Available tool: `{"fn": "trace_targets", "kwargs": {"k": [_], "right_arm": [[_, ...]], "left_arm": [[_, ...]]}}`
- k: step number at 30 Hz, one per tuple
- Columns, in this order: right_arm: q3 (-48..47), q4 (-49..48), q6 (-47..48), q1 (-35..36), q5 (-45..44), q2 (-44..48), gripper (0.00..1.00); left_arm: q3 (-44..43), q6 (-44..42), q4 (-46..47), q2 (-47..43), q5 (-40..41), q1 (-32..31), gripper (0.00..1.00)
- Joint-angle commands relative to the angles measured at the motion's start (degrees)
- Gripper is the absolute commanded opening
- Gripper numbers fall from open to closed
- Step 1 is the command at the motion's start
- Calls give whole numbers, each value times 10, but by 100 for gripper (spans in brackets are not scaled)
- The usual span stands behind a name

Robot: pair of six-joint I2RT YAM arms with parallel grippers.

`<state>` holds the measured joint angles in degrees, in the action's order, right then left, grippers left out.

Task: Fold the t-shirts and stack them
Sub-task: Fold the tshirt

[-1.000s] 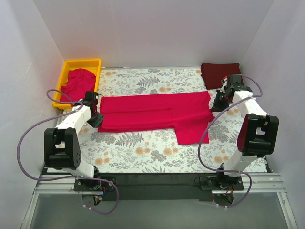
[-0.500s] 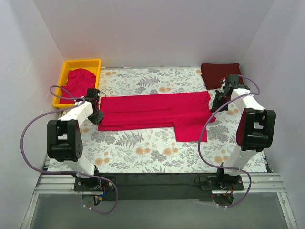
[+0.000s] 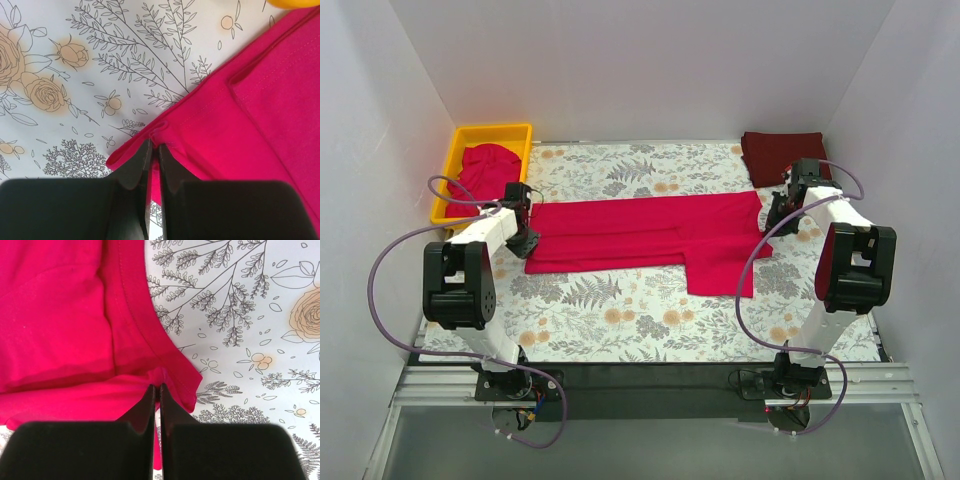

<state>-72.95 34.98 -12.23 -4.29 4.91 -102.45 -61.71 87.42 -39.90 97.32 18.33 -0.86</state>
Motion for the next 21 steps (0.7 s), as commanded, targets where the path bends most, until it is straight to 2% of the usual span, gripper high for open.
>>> {"fn": "trace_targets", "kwargs": {"k": [1,21], "right_arm": [[11,-27,-6,-11,-24,-3,1],[37,-47,-10,-21,-32,-6,1]], "left_arm": [[-18,2,8,-2,44,4,0],[-58,-4,-2,31,65,4,0]]}}
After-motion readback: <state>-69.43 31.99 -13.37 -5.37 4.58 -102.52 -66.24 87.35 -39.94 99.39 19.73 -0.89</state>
